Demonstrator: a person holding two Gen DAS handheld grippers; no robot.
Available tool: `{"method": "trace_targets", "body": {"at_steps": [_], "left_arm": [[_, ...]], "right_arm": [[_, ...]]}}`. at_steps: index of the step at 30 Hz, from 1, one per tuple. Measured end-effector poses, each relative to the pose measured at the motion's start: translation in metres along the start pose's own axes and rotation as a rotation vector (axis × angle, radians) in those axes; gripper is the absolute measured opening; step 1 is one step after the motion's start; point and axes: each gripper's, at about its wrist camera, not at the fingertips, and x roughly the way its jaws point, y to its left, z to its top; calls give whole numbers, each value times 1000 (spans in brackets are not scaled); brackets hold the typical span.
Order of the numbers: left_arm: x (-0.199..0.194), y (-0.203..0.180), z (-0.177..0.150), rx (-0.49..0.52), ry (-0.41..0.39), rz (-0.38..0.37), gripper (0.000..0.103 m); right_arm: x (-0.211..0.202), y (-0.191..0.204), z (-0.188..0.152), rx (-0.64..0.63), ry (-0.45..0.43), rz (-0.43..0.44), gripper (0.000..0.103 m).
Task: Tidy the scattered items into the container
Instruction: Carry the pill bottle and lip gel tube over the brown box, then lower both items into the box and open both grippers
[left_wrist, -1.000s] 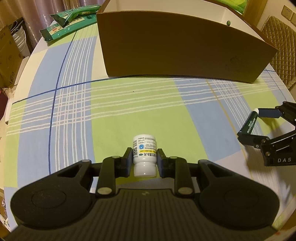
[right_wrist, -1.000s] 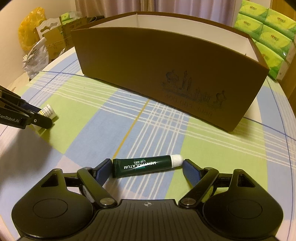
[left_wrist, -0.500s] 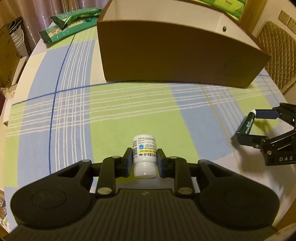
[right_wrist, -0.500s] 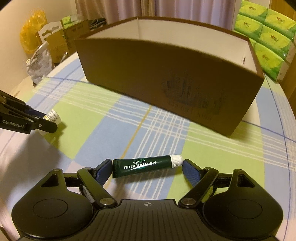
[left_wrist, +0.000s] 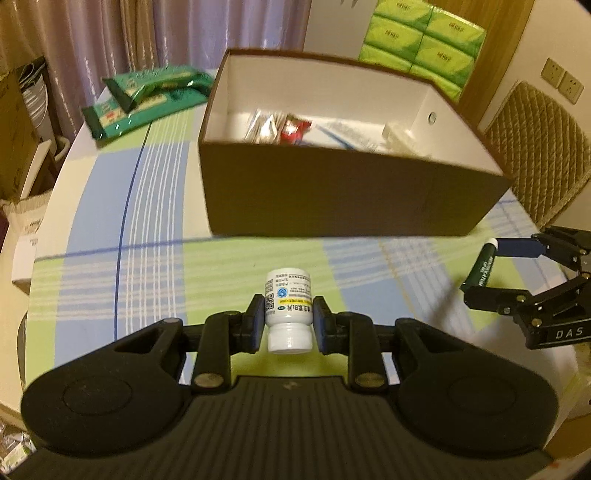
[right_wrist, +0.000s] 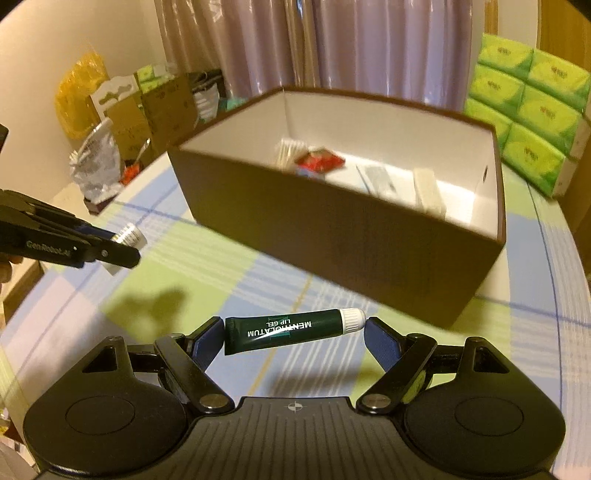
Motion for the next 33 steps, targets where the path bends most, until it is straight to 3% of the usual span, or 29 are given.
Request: {"method": "trace_targets", "body": {"at_steps": [16, 23, 33], "left_arm": [[9, -21, 78, 86, -108, -46, 23], [32, -30, 128, 131, -127, -53, 23], [89, -30, 193, 160, -77, -56, 23]], "right_arm": [[-6, -32, 81, -1, -136, -13, 80], [22, -57, 116, 9, -130, -24, 80], [78, -95, 157, 25, -76, -38, 80]]}}
